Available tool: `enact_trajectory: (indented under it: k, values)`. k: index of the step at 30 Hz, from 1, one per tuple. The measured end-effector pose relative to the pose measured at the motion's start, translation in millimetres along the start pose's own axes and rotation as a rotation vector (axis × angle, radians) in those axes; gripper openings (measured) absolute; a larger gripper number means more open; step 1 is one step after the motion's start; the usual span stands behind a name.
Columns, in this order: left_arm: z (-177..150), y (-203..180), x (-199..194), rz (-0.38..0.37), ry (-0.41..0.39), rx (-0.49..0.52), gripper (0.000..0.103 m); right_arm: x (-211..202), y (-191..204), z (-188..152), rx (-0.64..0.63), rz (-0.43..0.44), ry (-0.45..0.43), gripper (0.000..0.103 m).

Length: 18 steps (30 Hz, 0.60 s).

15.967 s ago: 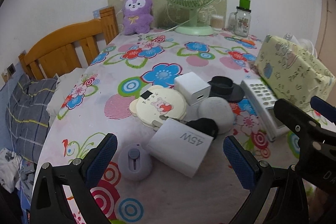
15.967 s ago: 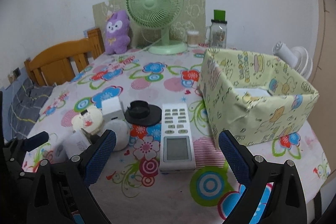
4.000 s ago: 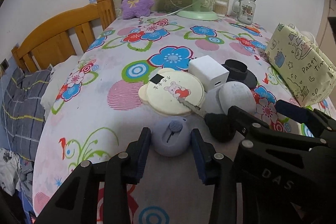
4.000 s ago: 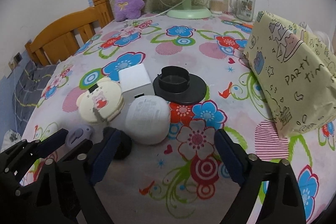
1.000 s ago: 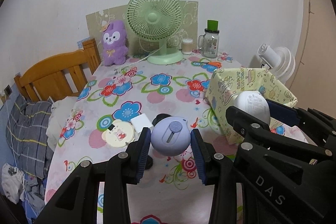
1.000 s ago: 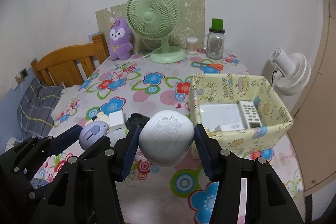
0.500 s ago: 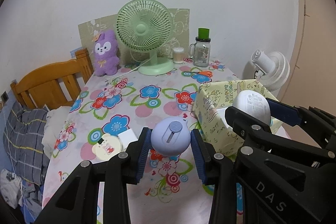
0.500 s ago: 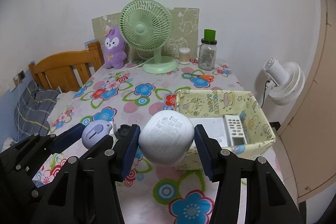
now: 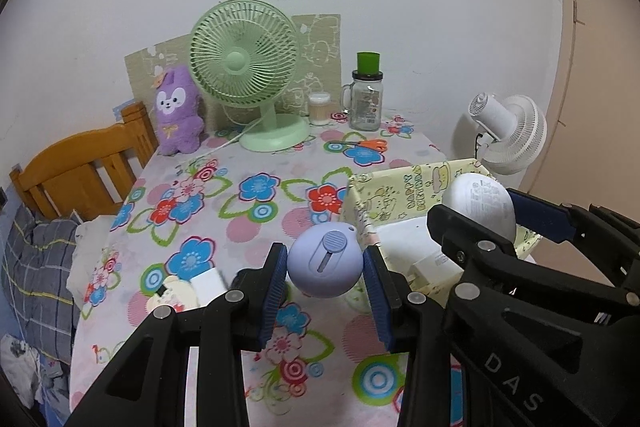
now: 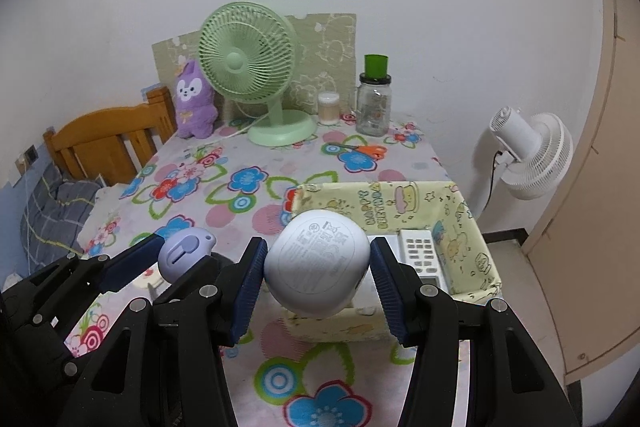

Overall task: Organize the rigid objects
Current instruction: 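Lower the purple gadget and white puck into the fabric box with both tools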

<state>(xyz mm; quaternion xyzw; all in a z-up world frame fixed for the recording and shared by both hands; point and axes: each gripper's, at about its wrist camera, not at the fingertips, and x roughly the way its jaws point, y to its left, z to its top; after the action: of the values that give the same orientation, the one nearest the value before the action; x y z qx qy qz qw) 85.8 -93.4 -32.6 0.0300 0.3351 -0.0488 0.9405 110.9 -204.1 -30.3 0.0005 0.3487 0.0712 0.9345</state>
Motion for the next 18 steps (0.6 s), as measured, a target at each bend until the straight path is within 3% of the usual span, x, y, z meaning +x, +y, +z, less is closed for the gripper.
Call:
enact_trajectory:
  k: [18]
  values:
    - [22,-32,59,-0.023,0.056,0.025,0.040,54,-46,16,0.030,-0.012,0.056,0.056]
